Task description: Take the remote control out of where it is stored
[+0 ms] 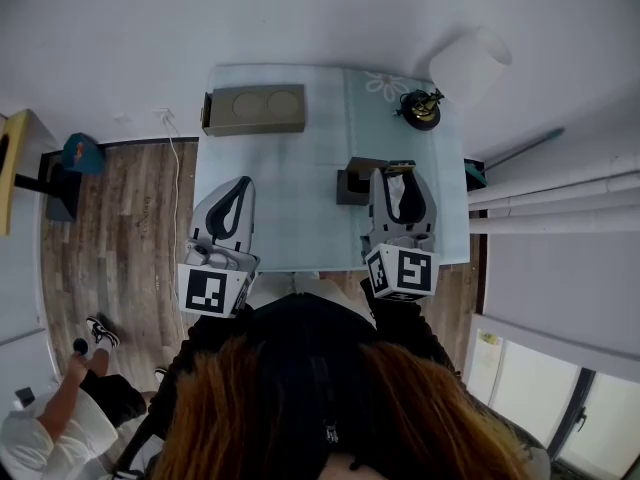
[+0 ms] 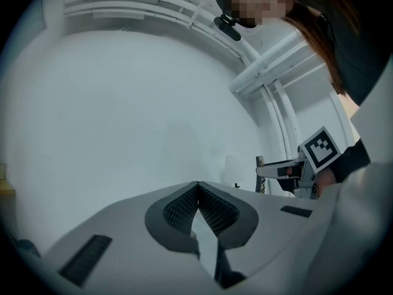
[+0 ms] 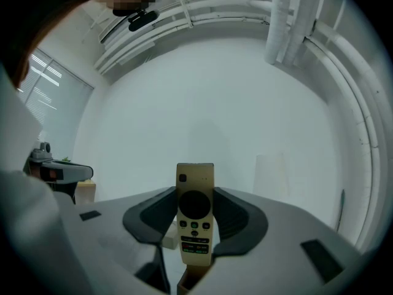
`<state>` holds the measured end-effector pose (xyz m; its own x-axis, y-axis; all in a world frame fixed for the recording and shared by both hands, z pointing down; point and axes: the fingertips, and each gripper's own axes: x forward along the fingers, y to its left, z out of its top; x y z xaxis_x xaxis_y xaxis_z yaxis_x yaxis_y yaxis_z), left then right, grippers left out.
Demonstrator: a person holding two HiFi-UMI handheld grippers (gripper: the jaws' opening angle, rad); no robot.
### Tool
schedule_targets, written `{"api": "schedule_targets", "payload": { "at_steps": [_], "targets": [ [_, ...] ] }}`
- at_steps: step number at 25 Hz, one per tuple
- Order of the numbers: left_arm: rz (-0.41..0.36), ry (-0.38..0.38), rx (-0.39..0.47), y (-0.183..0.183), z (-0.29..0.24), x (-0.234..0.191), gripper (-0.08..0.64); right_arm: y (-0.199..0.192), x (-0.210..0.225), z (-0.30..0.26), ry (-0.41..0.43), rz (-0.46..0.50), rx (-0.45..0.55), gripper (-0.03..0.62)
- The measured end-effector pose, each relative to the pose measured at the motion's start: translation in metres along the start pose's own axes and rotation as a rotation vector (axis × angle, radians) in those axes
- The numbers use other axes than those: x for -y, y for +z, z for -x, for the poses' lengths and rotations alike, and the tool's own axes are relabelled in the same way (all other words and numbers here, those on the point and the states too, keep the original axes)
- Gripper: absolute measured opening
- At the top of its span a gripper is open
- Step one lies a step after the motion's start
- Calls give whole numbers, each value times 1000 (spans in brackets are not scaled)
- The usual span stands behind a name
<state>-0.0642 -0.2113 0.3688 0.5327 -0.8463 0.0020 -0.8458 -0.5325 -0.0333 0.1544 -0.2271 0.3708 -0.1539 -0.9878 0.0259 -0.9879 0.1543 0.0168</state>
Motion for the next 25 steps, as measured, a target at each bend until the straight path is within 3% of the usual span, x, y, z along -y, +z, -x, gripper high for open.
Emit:
{"api": "schedule_targets", "payload": {
  "at_steps": [25],
  "targets": [
    [-11,-13,20,13,0,10,0,15,-11,28,66,-8,-8,190]
  ]
}}
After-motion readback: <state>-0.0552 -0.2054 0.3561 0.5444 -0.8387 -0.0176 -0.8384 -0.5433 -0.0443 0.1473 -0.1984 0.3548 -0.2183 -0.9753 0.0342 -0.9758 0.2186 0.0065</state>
